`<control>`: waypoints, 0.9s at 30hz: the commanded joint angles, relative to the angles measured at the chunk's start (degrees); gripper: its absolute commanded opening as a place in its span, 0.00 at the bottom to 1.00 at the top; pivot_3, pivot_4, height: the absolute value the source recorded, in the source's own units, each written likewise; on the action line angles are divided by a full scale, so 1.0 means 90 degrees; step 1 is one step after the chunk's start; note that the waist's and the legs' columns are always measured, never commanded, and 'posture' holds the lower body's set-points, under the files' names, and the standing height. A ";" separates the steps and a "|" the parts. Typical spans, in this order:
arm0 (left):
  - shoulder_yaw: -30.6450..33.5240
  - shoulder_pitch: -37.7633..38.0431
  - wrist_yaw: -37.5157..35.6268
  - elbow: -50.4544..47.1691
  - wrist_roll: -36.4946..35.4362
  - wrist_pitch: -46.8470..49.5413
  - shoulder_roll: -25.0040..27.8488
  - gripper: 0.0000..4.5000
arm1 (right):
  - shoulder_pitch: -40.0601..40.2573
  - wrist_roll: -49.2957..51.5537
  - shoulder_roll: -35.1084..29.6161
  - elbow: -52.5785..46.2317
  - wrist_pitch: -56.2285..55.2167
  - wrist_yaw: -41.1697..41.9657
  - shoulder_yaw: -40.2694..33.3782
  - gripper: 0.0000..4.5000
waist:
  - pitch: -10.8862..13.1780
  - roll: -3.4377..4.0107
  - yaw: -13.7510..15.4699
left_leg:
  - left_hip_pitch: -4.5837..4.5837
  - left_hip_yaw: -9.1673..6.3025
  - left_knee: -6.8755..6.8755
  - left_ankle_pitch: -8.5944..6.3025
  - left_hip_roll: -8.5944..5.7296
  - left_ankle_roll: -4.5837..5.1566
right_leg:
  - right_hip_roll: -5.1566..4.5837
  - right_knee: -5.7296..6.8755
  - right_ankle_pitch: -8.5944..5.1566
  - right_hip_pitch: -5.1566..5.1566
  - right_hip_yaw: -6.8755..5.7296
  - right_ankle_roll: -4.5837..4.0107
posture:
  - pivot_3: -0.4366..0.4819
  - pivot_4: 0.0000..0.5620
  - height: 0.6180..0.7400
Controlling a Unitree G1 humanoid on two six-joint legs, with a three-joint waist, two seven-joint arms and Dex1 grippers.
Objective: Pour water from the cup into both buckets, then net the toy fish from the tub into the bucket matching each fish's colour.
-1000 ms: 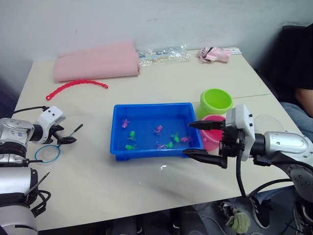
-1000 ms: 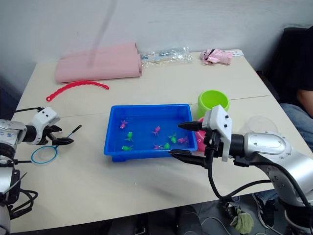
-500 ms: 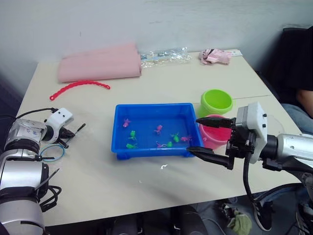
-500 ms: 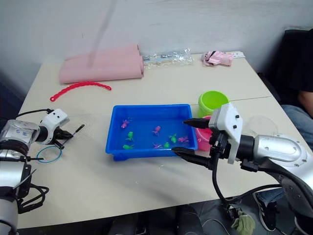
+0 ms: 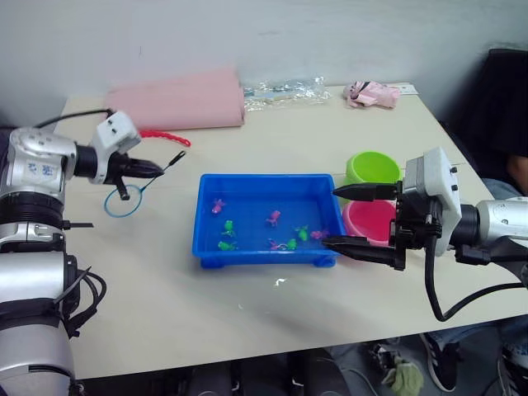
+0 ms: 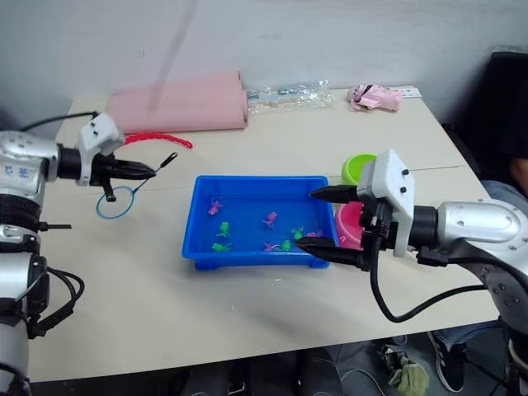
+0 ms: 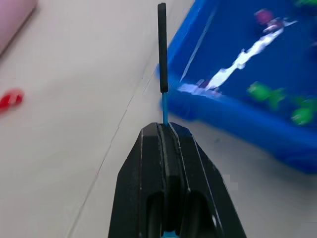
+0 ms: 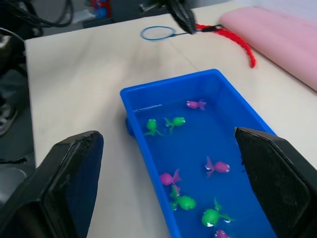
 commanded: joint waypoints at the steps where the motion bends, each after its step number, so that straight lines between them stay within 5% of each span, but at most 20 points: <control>1: -0.0243 0.0210 -0.0690 -0.1914 -0.0683 0.0581 -0.0238 0.00 | -0.0615 -0.0353 0.0136 0.0242 -0.0081 0.0073 0.0447 1.00 | 0.0001 0.0002 -0.0001 | 0.0000 0.0000 0.0000 0.0000 0.0000 0.0000 | 0.0000 0.0001 0.0000 0.0000 0.0001 0.0000 | 0.48 0.27 0.98; 11: -0.1177 0.0335 -0.0886 -0.3918 -0.1241 0.1392 -0.0919 0.00 | -0.2297 -0.1119 0.1110 0.0990 0.0982 -0.0419 0.1964 1.00 | 0.0012 0.0020 -0.0074 | -0.0024 0.0003 0.0059 0.0000 0.0007 -0.0003 | 0.0003 0.0068 -0.0002 -0.0037 0.0025 -0.0003 | 0.48 0.27 0.98; 16: -0.1280 0.0329 -0.0771 -0.3950 -0.1215 0.1283 -0.1026 0.00 | -0.2408 -0.1243 0.1348 0.0885 0.1183 -0.0425 0.2138 0.62 | 0.0016 0.0028 -0.0097 | -0.0053 -0.0004 0.0071 0.0000 0.0006 -0.0002 | 0.0003 0.0071 -0.0002 -0.0056 0.0018 -0.0005 | 0.48 0.27 0.98; 27: -0.1370 0.0220 -0.0721 -0.3921 -0.1252 0.1275 -0.1156 0.00 | -0.2353 -0.1773 0.1509 0.0952 0.1056 -0.0340 0.2366 0.62 | 0.0017 0.0029 -0.0096 | -0.0085 -0.0006 0.0084 0.0000 0.0003 -0.0001 | 0.0004 0.0072 -0.0002 -0.0074 0.0009 -0.0004 | 0.48 0.27 0.98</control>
